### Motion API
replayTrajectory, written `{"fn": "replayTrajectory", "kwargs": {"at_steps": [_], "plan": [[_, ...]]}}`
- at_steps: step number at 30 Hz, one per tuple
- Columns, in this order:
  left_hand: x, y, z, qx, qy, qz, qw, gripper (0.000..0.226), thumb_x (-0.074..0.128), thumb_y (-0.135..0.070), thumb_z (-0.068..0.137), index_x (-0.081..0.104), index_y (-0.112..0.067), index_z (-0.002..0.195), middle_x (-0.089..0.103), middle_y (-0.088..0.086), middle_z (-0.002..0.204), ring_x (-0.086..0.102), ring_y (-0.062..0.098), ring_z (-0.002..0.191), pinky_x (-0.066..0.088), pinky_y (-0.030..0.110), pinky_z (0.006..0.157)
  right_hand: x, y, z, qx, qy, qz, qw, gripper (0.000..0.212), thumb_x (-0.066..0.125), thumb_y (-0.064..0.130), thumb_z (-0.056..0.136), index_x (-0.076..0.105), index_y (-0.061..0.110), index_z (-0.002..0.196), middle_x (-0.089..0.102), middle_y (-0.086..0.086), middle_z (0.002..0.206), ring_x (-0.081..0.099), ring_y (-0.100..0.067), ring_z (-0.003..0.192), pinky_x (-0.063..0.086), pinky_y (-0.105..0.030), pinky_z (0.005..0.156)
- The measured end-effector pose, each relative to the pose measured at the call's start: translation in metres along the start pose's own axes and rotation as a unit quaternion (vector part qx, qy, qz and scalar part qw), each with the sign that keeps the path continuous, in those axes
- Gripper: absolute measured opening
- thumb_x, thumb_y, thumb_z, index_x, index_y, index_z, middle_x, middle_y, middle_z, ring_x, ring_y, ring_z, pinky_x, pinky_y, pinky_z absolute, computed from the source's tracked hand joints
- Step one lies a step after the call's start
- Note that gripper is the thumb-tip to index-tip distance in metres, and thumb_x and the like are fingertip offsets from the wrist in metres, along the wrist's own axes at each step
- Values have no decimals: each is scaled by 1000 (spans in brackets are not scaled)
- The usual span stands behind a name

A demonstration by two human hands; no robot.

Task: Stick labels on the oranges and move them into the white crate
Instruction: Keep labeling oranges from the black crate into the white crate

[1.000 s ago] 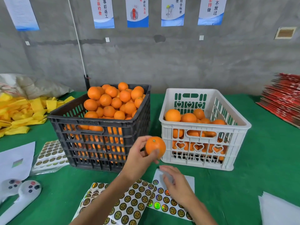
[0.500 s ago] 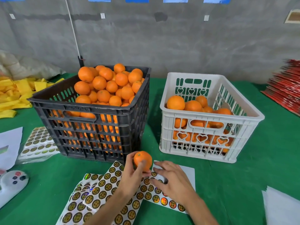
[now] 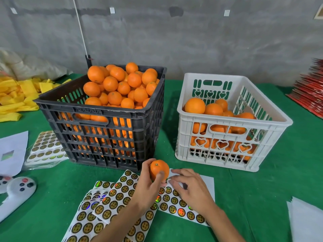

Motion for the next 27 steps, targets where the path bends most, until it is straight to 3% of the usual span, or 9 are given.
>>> {"fn": "replayTrajectory", "kwargs": {"at_steps": [5, 8, 13, 16, 19, 21, 24, 27], "plan": [[3, -2, -2, 6, 27, 68, 997, 51, 55, -61, 90, 36, -47, 136, 59, -6, 125, 65, 2, 100, 54, 16, 85, -15, -2, 1, 114, -124, 214, 962, 10, 67, 39, 98, 76, 38, 98, 72, 21, 102, 65, -4, 98, 54, -25, 88], [6, -2, -3, 14, 38, 89, 995, 61, 59, -64, 89, 35, -42, 140, 60, -9, 124, 65, 4, 103, 52, 20, 90, -16, 10, 1, 96, -162, 256, 948, 5, 70, 39, 95, 75, 39, 93, 72, 14, 100, 67, -8, 99, 52, -17, 83], [6, 0, -3, 23, 33, 65, 997, 65, 57, -74, 88, 37, -43, 142, 65, -5, 118, 69, 18, 97, 58, 27, 89, -11, 19, 2, 75, -115, 299, 944, 14, 74, 46, 90, 79, 39, 101, 70, 15, 111, 64, -7, 111, 51, -24, 97], [4, -1, 0, 10, 28, 30, 999, 64, 61, -70, 89, 41, -40, 142, 64, -2, 127, 71, 17, 105, 58, 38, 97, -12, 24, -1, 54, -80, 302, 948, 28, 59, 53, 99, 77, 38, 113, 65, 17, 125, 58, -5, 124, 46, -26, 103], [2, -8, 0, 17, 17, -3, 1000, 51, 67, -50, 95, 48, -38, 141, 62, -2, 131, 70, 14, 112, 58, 34, 96, -14, 23, -3, 56, -105, 298, 947, 34, 42, 43, 109, 73, 36, 121, 63, 20, 130, 55, -5, 129, 45, -30, 108], [-1, -25, 1, 39, -9, -16, 999, 53, 73, -55, 91, 53, -41, 138, 64, -6, 129, 70, 12, 113, 58, 26, 93, -16, 20, -3, 70, -130, 297, 943, 36, 37, 42, 110, 67, 37, 130, 61, 24, 134, 52, -1, 132, 43, -31, 112], [-4, -65, 9, 83, -20, -25, 996, 58, 81, -53, 84, 56, -43, 136, 68, -14, 123, 72, 16, 111, 56, 21, 89, -26, 21, -1, 73, -168, 316, 931, 39, 34, 49, 109, 58, 41, 138, 59, 28, 137, 48, 4, 135, 38, -18, 113], [3, -113, 26, 123, 6, 4, 992, 62, 84, -34, 87, 51, -42, 138, 72, -3, 114, 74, 15, 98, 58, 23, 84, -38, 23, 4, 76, -207, 335, 916, 49, 33, 58, 105, 50, 39, 147, 56, 27, 142, 47, 4, 137, 37, -16, 112]]}}
Point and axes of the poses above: each hand's wrist, its own z-axis towards the middle knuckle, its own x-axis out of the palm, y = z × x, the point moved 4 cm from there along z, towards the middle knuckle
